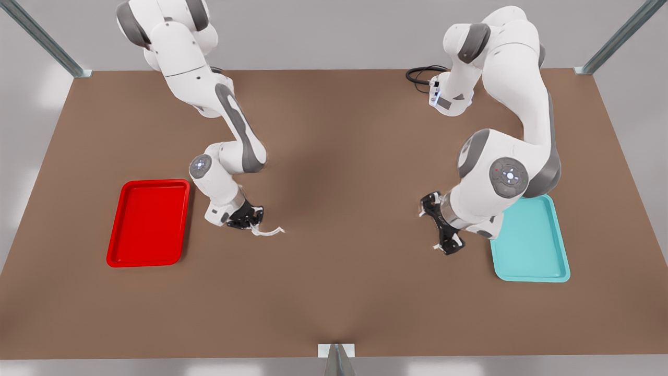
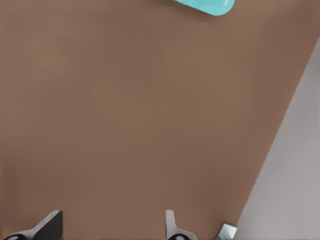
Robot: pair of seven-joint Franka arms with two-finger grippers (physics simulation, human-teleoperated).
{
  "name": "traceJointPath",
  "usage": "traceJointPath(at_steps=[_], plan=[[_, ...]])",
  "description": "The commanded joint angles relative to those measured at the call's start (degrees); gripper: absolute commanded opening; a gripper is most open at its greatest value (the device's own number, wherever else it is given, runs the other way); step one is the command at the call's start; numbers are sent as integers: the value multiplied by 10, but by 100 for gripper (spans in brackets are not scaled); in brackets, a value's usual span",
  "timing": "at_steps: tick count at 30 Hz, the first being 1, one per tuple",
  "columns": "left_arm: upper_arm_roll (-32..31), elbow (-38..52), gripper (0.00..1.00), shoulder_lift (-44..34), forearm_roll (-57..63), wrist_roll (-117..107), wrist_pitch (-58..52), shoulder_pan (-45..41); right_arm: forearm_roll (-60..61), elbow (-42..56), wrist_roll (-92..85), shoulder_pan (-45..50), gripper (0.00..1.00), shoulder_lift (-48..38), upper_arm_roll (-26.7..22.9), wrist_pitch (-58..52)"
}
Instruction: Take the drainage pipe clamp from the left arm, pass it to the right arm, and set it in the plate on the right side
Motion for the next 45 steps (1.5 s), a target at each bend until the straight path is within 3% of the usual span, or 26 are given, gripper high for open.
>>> traceJointPath(at_steps=[1, 2, 3, 7, 10, 22, 23, 24, 30, 32, 36, 38, 40, 41, 43, 45], plan=[[-6, -57, 100, -59, 49, 1134, -197, 46, -1, -37, -246, -35, 21, -50, -3, -20], [-59, -176, 100, -120, 48, 1288, -129, 107, -1, -44, -299, -74, 21, -74, -3, -55], [-66, -309, 100, -201, 47, 1270, 2, 116, -2, -41, -340, -97, 21, -82, -5, -80], [-68, -276, 100, -170, 75, 1270, -134, 112, -17, -36, -489, -220, 21, -61, -11, -139], [-71, -276, 100, -173, 74, 1267, -135, 116, -34, -37, -595, -261, 21, -40, -43, -141], [-110, -257, 100, -196, 85, 1253, -169, 135, -34, 2, -683, -343, 21, 32, -59, -141], [-111, -258, 100, -198, 60, 1253, -169, 147, -34, 2, -682, -343, 70, 37, -59, -141], [-115, -251, 100, -199, 71, 1253, -183, 144, -33, 2, -682, -342, 100, 38, -59, -141], [-112, -250, 100, -192, 70, 1255, -229, 165, -33, 6, -682, -342, 100, 33, -59, -154], [-116, -252, 100, -192, 66, 1257, -241, 161, -34, 74, -675, -340, 100, 29, -59, -241], [-134, -251, 100, -181, 58, 1253, -240, 152, -46, 270, -530, -297, 100, 29, -60, -456], [-134, -251, 100, -176, 62, 1253, -238, 153, -229, 411, -26, -229, 100, 27, -53, -692], [-134, -251, 100, -172, 60, 1254, -245, 155, -262, 456, 76, -195, 100, 21, -53, -769], [-134, -252, 100, -169, 57, 1255, -252, 158, -272, 446, 114, -194, 100, -14, -55, -790], [-133, -251, 100, -160, 48, 1253, -260, 161, -301, 338, 155, -174, 100, -91, -51, -713], [-132, -251, 100, -158, 48, 1257, -262, 182, -284, 350, 229, -148, 100, -105, -47, -727]])
